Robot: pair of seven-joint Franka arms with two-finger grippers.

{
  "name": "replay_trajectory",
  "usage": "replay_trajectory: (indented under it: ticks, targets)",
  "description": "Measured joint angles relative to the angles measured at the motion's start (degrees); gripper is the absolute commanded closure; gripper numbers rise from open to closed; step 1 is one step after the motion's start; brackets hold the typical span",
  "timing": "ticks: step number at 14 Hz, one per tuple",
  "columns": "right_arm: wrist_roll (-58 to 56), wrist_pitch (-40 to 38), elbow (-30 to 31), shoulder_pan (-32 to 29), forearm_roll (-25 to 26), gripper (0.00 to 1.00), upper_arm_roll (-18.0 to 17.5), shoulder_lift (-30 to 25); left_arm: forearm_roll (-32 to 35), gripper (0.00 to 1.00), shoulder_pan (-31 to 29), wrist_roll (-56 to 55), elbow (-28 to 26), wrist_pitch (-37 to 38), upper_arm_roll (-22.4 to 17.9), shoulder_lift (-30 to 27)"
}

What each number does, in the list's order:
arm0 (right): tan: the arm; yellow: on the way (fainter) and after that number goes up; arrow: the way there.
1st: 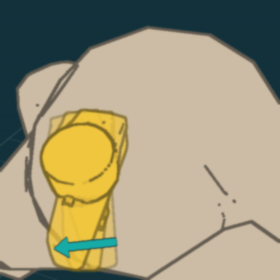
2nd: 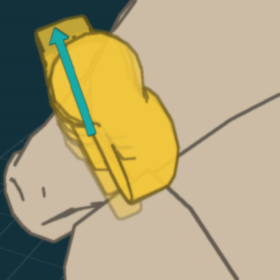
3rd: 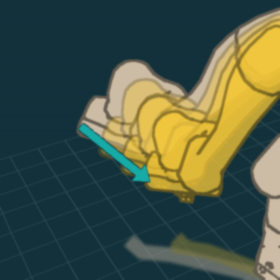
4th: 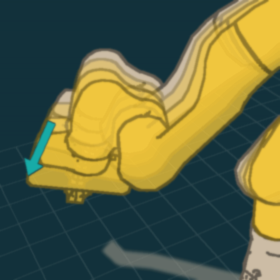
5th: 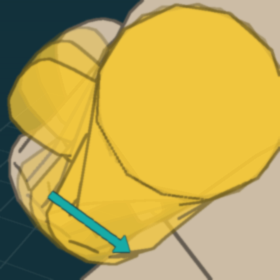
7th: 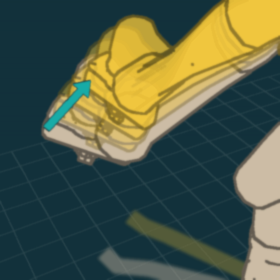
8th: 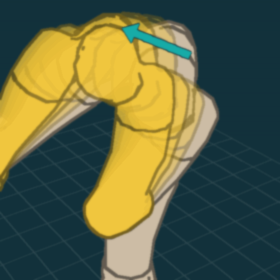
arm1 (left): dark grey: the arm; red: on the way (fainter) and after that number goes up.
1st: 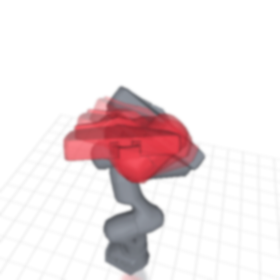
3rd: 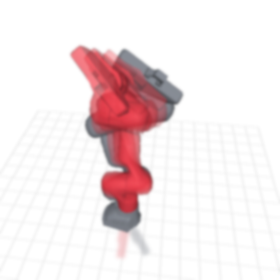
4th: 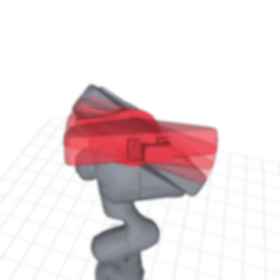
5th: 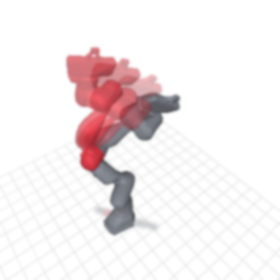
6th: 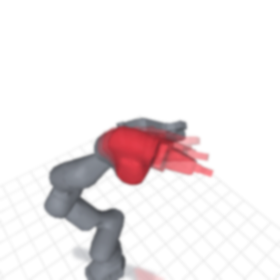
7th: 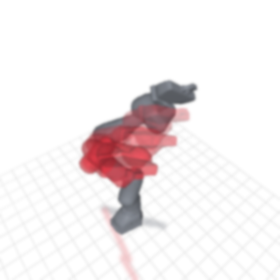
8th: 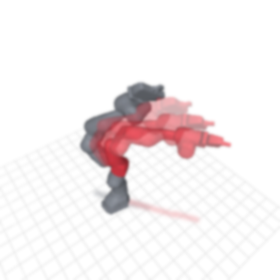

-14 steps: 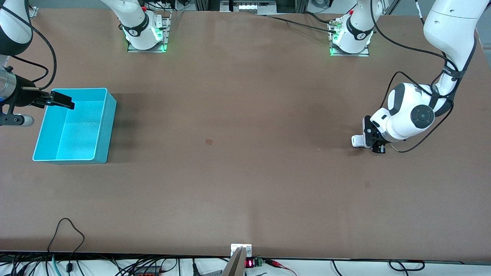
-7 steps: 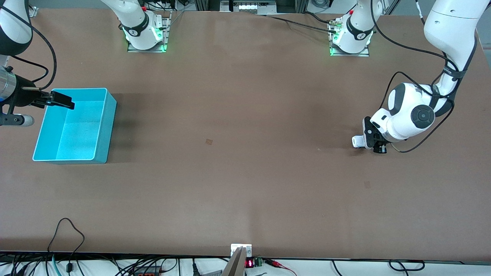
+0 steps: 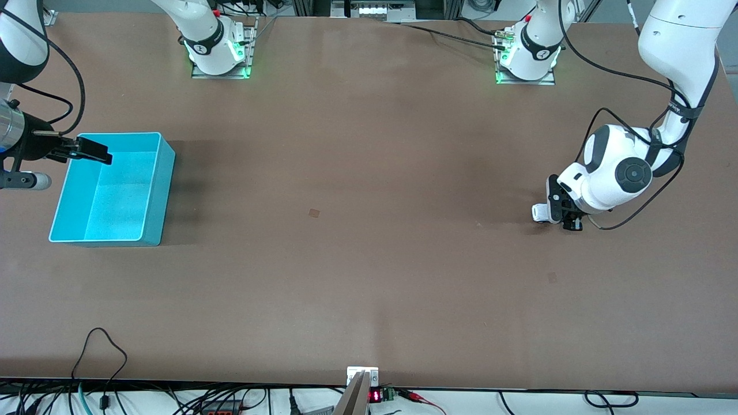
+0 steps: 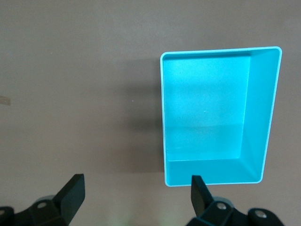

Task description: Wind and store white jeep toy

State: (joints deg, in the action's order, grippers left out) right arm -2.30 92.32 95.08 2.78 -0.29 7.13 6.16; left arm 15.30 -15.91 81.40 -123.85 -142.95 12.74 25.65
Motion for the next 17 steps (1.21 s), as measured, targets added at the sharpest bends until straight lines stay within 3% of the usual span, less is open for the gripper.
replay_trajectory:
  ticks: [17]
  targets:
    - [0.0,0.0,0.0,0.0,-0.1,0.0,0.0,0.0,0.1,0.86,-4.9,3.8,1.9,1.5,0.1,1.1]
